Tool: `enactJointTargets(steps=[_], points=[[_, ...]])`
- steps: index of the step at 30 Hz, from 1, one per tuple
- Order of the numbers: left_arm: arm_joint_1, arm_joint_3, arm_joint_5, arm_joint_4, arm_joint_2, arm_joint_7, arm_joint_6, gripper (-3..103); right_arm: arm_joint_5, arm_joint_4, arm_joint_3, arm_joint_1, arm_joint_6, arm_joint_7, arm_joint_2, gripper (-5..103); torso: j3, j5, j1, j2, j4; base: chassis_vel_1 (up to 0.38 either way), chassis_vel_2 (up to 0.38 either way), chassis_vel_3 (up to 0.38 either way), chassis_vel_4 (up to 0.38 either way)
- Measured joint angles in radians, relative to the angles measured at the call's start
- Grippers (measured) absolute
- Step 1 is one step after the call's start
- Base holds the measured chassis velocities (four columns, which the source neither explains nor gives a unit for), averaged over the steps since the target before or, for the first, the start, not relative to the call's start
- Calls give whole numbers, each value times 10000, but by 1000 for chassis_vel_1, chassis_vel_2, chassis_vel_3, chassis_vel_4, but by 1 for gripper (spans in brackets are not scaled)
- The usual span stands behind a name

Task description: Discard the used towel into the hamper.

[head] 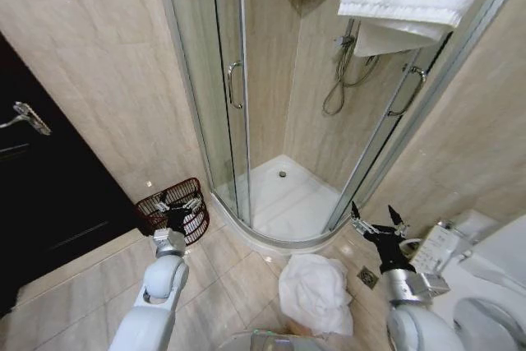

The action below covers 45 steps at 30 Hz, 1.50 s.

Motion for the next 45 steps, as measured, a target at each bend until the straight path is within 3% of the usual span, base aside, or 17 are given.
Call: enactJointTargets(steps=[45], points=[[-44,-164,-27,182,73,23,-13,100,-45,338,-37,-104,-116,-5,4,100,1224,0,998,2225,0,0,0,0,0]])
